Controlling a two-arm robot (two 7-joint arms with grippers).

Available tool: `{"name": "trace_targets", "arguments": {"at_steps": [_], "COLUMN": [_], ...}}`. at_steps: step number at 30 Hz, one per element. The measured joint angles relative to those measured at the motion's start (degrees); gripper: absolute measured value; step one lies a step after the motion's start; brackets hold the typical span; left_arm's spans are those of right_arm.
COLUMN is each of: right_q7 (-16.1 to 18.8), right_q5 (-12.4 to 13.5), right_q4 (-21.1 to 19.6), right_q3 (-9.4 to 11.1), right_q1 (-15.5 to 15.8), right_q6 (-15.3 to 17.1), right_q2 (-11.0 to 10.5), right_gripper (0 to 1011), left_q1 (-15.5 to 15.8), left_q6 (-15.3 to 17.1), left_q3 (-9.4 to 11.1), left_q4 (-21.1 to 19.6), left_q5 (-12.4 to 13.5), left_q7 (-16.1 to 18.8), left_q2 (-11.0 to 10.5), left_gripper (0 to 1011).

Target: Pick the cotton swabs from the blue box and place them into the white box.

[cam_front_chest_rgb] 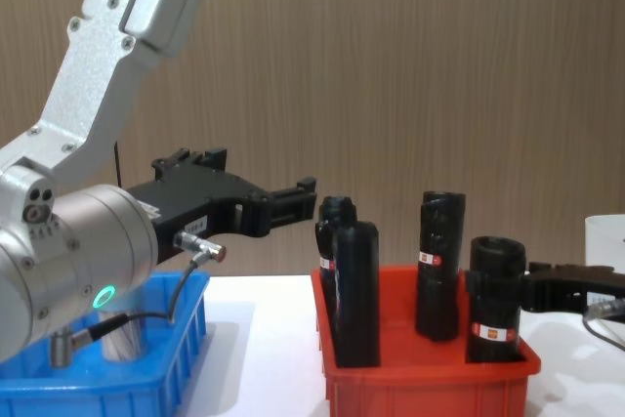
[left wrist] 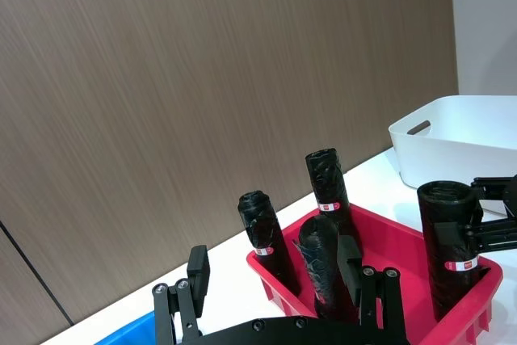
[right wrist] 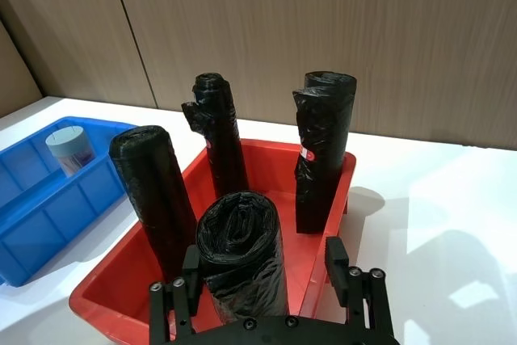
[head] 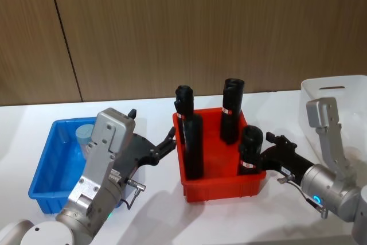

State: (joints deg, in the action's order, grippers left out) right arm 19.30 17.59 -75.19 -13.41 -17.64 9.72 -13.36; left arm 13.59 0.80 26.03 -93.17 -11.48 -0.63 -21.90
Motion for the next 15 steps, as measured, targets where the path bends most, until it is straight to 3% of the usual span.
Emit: {"name": "trace_targets", "arguments": {"at_steps": [11, 15], "right_q7": [1.1, 1.5], "right_q5": [-0.2, 0.0], "right_q4": [1.6, 1.8], "right_q3": [-0.2, -0.2], "right_q1": [-1.1, -1.3], "right_q6": [-0.4, -0.4], "right_q2": [0.3, 0.4], "right_gripper": [705, 535], "left_q1": [0.0, 0.0], "left_q6": [0.0, 0.0], "left_q3": [0.0, 0.0], "left_q4": [0.0, 0.0], "left_q5": [0.0, 0.0], "left_q7": [0.0, 0.0], "left_q2": [0.0, 0.0], "left_gripper": [1004, 1004]}}
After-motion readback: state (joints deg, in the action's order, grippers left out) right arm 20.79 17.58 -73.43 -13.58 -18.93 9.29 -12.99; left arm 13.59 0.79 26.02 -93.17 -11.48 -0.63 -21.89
